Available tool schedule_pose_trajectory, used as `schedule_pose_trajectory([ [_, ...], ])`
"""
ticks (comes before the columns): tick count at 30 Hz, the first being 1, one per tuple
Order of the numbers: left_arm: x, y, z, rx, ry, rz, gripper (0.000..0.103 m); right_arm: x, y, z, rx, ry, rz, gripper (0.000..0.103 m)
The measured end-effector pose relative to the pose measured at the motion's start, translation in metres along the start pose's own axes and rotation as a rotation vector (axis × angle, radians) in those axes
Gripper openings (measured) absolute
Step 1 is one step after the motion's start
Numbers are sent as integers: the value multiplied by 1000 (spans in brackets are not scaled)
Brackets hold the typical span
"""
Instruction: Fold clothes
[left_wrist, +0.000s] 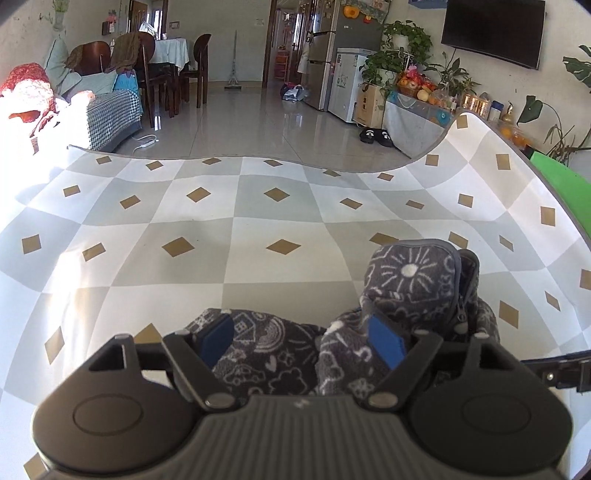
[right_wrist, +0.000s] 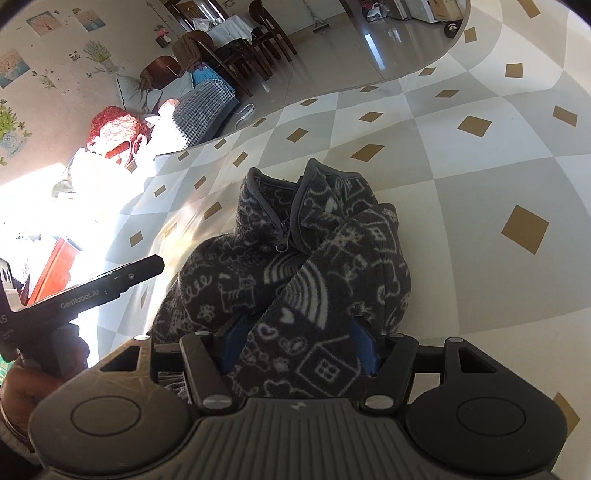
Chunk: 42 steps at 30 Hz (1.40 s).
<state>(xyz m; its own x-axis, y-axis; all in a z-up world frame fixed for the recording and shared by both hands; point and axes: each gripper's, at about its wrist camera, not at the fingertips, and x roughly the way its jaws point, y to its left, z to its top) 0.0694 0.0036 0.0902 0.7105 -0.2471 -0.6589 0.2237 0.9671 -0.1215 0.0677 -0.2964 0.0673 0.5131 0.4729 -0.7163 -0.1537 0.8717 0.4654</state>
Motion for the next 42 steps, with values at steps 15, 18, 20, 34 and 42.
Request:
schedule_pose_trajectory([
  [15,17,-40,-33,295,104,-55,92,29,4,-11,48,67,37,62],
  [18,22,-45,-38,330,117,-36,92,31,5,-10,62,65,35,62],
  [20,25,-47,-41,340,123,-36,92,30,6,-8,71,61,38,63],
  [34,48,-45,-46,282,172,-7,75,52,24,-13,-37,86,-46,66],
  [42,50,-43,-46,254,157,28,51,51,29,-15,-109,74,-84,42],
])
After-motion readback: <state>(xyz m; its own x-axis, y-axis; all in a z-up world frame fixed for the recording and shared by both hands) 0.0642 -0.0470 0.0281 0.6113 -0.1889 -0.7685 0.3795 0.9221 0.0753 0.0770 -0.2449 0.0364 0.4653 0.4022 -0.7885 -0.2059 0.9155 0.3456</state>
